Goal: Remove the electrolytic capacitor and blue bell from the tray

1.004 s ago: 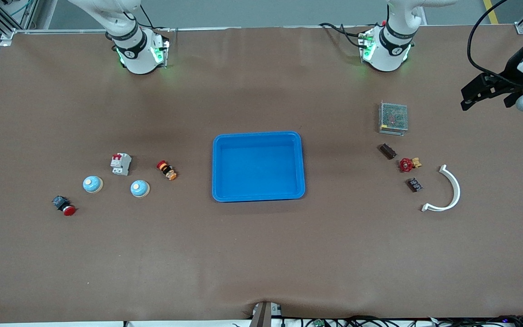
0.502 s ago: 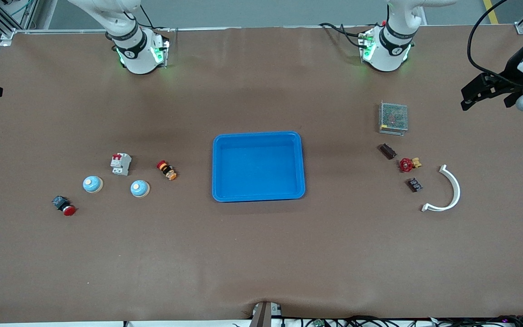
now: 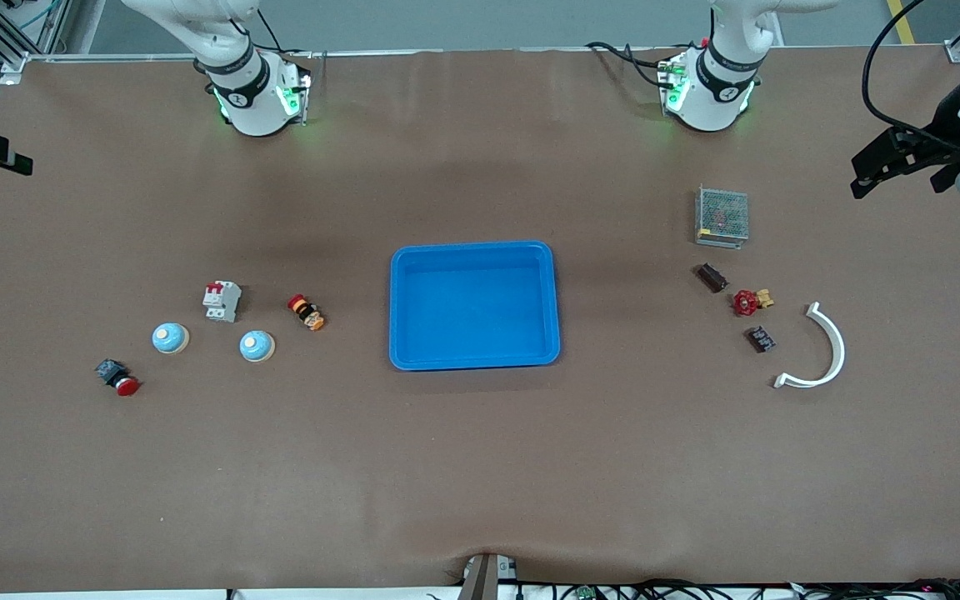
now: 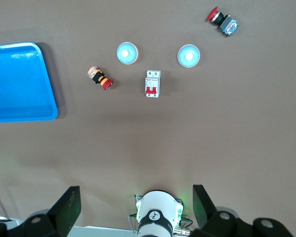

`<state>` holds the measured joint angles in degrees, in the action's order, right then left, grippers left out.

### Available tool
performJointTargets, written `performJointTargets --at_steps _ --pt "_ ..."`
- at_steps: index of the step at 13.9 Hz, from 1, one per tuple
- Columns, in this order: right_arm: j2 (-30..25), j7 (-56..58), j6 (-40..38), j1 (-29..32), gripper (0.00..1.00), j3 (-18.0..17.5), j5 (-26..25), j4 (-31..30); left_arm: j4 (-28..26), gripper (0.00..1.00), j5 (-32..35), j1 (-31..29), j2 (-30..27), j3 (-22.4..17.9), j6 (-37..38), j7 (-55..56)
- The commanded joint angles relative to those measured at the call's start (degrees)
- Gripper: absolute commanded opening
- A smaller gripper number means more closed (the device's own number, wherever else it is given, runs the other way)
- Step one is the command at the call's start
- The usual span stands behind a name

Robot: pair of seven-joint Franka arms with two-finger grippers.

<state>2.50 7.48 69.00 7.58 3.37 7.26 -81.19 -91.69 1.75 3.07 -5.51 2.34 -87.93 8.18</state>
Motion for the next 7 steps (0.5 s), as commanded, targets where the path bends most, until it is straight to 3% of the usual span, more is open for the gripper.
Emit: performJointTargets --at_steps 1,7 --pt "0.2 -2.3 -1.0 -3.8 1.0 0.1 -3.9 2.0 0.5 1.0 0.5 0.1 -0.7 0.0 1.1 -1.3" --pt "0.2 -8.8 -0.9 -6.2 1.0 0.0 -3.4 2.0 0.5 1.0 0.4 0.2 -0.6 0.0 1.6 -1.1"
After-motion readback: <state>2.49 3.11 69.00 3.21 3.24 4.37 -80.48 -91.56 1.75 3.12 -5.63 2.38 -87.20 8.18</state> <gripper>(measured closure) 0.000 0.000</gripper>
